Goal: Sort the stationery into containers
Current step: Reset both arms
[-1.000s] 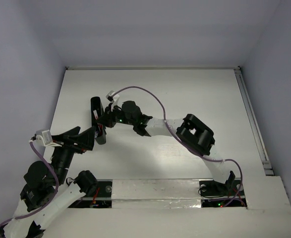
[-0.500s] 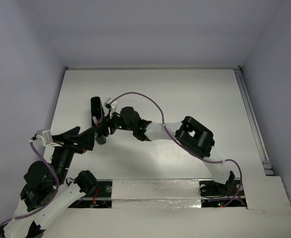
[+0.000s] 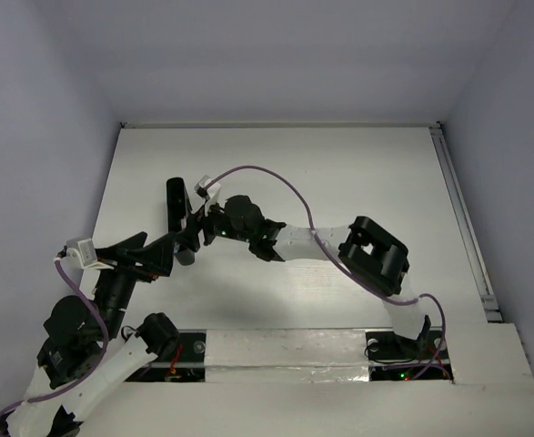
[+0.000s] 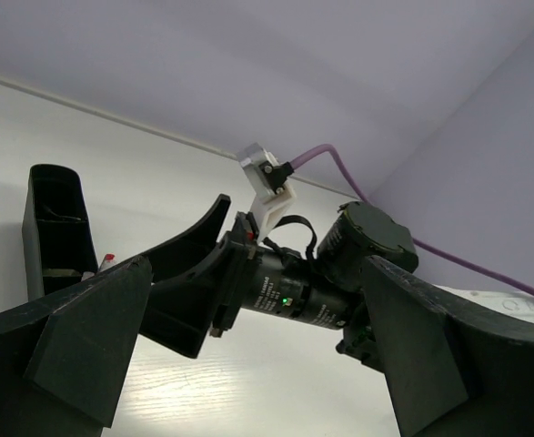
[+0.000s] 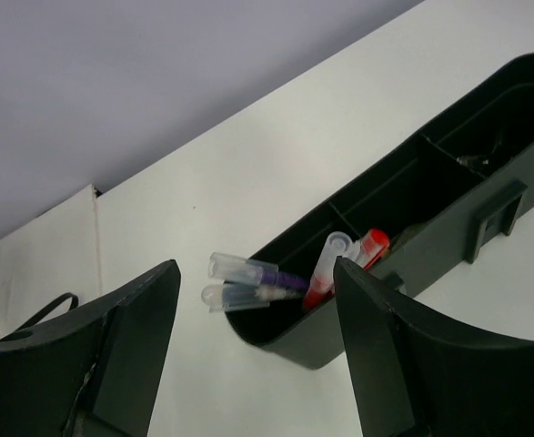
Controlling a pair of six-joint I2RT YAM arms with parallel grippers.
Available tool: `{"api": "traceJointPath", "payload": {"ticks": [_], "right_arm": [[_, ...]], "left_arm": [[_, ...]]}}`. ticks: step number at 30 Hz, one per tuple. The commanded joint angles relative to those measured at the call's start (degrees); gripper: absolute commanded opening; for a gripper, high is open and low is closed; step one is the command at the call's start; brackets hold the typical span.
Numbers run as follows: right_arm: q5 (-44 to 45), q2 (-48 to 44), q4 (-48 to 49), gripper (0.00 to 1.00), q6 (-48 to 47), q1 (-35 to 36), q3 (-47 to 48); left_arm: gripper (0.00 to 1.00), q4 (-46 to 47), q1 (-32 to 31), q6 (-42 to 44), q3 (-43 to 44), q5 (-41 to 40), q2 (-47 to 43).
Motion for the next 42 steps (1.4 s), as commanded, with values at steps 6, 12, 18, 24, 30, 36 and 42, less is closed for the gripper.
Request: {"api": "traceJointPath", "payload": {"ticks": [6, 12, 18, 24, 30, 36, 42], "right_arm": [[1.53, -9.05, 4.51, 0.74, -0.82, 0.86, -7.18], [4.86, -20.01, 7.23, 0.68, -2.31, 0.86, -15.27], [17.4, -35.21, 8.56, 0.02, -6.87, 0.86, -27.75], [36.3, -49.03, 2.32, 0.0, -7.95, 0.86, -39.95], [49.5, -67.57, -10.29, 0.19, -2.06, 0.86, -47.8], [67.33, -81.37, -27.53, 1.0, 3.22, 0.86, -48.68], [72.55, -89.39, -32.4, 1.0, 7.0, 0.86, -52.8]], "left_arm": [[0.99, 1.46, 0.44, 0.44, -0.3, -0.83, -0.25], [0.99, 1.46, 0.44, 0.17, -0.39, -1.01, -0.25], [0.99, 3.13, 0.44, -0.18, -0.65, 1.88, 0.98], [0.99, 6.11, 0.44, -0.79, -0.48, 4.96, 2.74], [0.99, 8.84, 0.44, 0.26, -0.3, 7.86, 7.04], [0.99, 11.47, 0.44, 1.93, 1.11, 9.18, 9.42], [0.99, 11.65, 0.44, 1.58, 0.49, 8.74, 9.77]]}}
